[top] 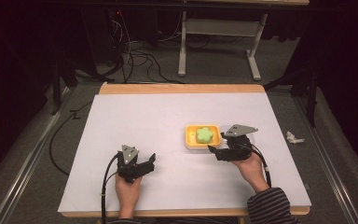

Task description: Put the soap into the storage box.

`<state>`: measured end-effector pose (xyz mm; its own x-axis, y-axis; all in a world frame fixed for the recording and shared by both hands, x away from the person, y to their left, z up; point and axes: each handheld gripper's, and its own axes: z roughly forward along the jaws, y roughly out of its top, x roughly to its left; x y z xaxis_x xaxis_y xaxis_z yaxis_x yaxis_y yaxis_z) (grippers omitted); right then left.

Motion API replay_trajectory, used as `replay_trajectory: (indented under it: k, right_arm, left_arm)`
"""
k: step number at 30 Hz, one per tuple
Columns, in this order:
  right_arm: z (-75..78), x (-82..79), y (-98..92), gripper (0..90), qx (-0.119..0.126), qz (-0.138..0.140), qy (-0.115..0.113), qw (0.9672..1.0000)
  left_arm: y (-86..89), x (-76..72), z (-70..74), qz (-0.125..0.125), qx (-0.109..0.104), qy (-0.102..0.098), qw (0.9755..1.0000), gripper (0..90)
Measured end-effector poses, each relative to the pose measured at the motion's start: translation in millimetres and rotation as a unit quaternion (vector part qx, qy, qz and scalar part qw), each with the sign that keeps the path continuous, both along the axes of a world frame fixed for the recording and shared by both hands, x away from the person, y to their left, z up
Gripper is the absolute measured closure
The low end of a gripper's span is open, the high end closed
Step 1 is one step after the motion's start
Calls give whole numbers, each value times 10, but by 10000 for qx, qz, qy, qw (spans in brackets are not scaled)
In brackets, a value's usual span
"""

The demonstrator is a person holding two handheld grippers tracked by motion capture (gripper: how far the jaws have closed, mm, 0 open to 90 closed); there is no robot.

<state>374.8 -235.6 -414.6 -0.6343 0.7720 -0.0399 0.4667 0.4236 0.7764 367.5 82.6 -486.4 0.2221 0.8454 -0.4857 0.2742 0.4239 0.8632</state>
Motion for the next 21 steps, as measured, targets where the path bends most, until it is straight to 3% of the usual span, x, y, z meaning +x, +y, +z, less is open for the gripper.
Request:
replay_trajectory:
  k: [21]
  right_arm:
    - [-33, -169, -58, 270, 69, 92, -21, 9999]
  left_arm:
    - [-10, 5, -3, 29, 8, 8, 10000, 174]
